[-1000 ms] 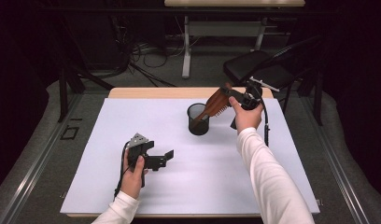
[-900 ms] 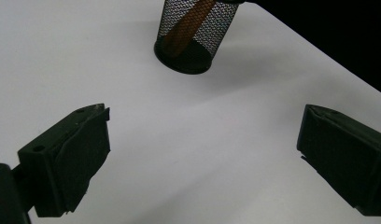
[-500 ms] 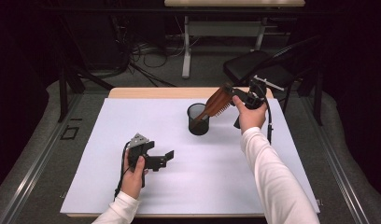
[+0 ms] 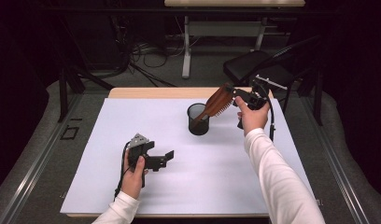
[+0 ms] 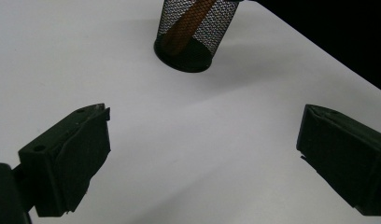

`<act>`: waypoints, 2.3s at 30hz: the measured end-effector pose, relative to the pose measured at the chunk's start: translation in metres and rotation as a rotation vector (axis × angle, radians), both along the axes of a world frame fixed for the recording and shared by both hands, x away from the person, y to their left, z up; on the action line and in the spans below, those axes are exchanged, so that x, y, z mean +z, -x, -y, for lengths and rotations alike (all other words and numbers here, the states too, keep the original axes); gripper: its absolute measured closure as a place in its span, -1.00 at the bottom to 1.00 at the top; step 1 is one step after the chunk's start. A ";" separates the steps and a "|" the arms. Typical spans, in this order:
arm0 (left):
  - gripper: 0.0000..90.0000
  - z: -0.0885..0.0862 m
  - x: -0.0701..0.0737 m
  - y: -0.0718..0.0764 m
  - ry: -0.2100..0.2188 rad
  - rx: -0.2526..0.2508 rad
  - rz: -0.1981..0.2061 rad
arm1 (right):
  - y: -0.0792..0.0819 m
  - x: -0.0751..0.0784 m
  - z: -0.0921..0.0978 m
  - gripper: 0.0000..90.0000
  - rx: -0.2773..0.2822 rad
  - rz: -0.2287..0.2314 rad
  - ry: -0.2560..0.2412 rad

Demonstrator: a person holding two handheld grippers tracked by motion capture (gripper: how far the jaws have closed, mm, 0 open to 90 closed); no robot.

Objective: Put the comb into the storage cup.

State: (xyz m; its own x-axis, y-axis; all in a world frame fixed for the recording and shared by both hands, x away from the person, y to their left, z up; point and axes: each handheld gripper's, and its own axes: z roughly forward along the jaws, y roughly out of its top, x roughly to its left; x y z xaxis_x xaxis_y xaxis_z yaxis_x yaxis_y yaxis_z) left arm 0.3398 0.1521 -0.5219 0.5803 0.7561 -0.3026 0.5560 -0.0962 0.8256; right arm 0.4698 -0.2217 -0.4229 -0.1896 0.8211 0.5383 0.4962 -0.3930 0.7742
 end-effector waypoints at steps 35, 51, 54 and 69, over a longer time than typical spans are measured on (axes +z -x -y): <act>-0.93 -0.007 0.002 -0.003 0.027 0.016 -0.014 | 0.009 0.004 0.002 -1.00 0.142 -0.028 0.226; -0.94 -0.020 0.016 -0.007 0.030 0.025 -0.002 | 0.021 0.005 0.011 -1.00 0.199 -0.013 0.257; -0.95 -0.023 0.020 -0.008 0.037 0.024 0.004 | 0.025 0.003 0.011 -1.00 0.209 -0.012 0.252; -0.99 -0.037 0.030 -0.011 0.026 0.000 -0.015 | 0.052 -0.006 0.003 -1.00 0.280 -0.011 0.262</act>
